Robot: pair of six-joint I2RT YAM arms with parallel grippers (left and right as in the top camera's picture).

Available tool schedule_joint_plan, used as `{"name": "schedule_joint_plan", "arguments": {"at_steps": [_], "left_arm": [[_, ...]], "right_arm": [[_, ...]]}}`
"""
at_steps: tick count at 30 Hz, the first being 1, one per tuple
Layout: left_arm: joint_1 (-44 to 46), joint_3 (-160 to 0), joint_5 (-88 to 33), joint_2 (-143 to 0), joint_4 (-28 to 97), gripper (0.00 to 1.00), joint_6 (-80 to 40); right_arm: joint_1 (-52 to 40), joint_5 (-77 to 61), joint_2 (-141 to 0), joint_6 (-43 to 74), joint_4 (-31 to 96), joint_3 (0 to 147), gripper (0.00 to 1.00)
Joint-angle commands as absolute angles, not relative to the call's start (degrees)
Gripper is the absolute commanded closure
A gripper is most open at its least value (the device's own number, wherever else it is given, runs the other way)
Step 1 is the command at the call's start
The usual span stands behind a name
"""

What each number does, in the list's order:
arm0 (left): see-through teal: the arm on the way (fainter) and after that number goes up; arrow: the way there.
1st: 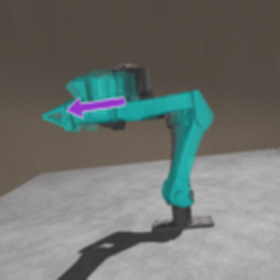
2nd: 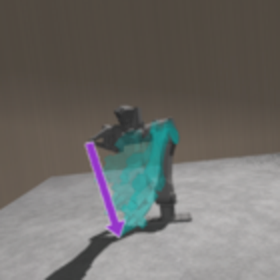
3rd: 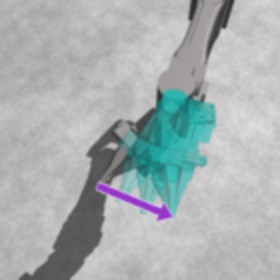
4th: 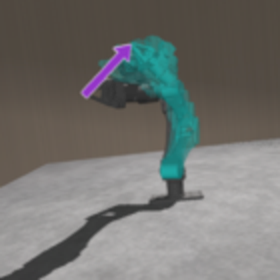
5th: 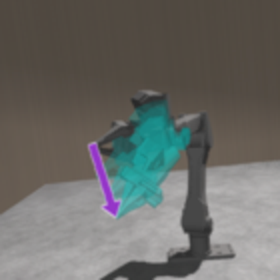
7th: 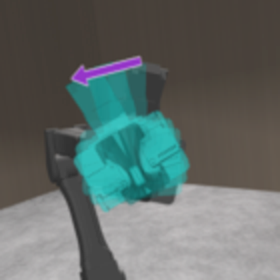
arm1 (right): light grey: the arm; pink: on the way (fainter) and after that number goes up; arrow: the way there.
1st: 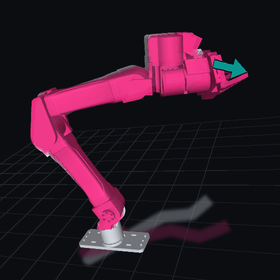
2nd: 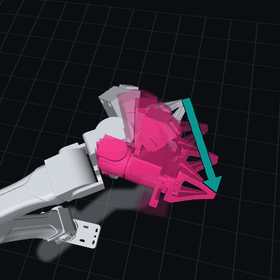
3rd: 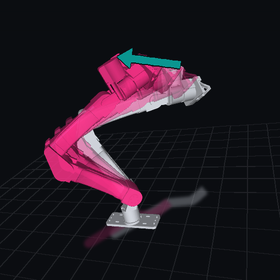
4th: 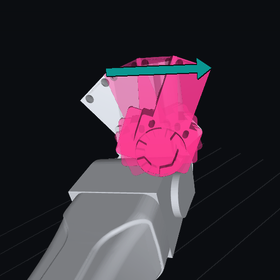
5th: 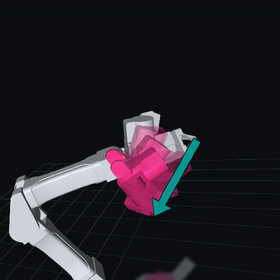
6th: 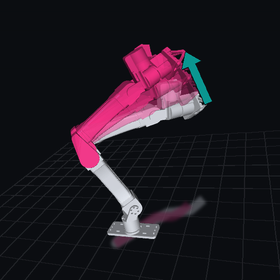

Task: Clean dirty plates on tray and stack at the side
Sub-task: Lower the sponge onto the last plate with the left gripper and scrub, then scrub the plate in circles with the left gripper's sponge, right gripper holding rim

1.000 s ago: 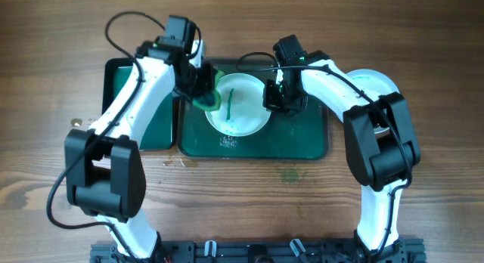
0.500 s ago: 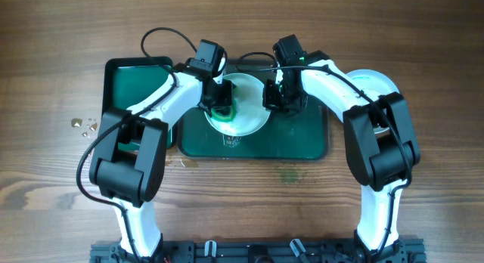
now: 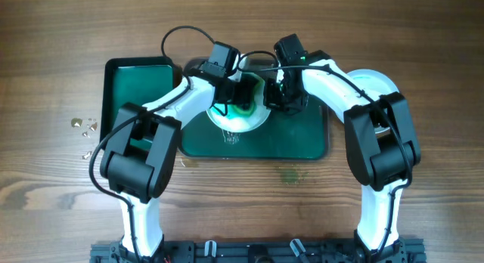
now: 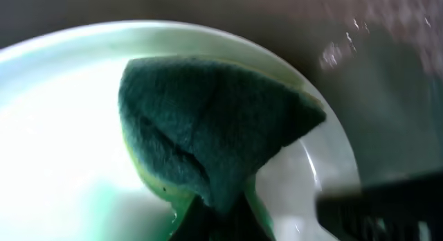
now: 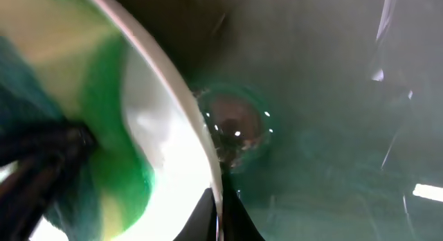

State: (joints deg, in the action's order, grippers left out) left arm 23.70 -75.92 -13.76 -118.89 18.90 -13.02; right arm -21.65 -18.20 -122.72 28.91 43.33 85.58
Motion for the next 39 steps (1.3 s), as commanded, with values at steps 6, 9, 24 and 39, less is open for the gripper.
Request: {"name": "schedule_joint_plan", "arguments": {"at_steps": [6,9,24,39], "left_arm": [[22.1,-75.0,17.8,-121.6,27.2,0.96,-20.2],[22.3,-75.0,12.0,-121.6,35.2,0.96,-19.7],[22.3,-75.0,-37.2,-121.6,41.2,0.96,10.3],[22.3,-75.0,13.9,-121.6,15.2,0.96,-20.2]], "right_arm": [[-22.1,-17.0,-123.6,28.4,44.0,84.1,0.96],[-22.1,-17.0,-123.6,28.4,44.0,84.1,0.96],[-22.1,-17.0,-123.6,28.5,44.0,84.1,0.95],[-22.1,-16.8,-123.6,28.4,43.9,84.1,0.96]]}}
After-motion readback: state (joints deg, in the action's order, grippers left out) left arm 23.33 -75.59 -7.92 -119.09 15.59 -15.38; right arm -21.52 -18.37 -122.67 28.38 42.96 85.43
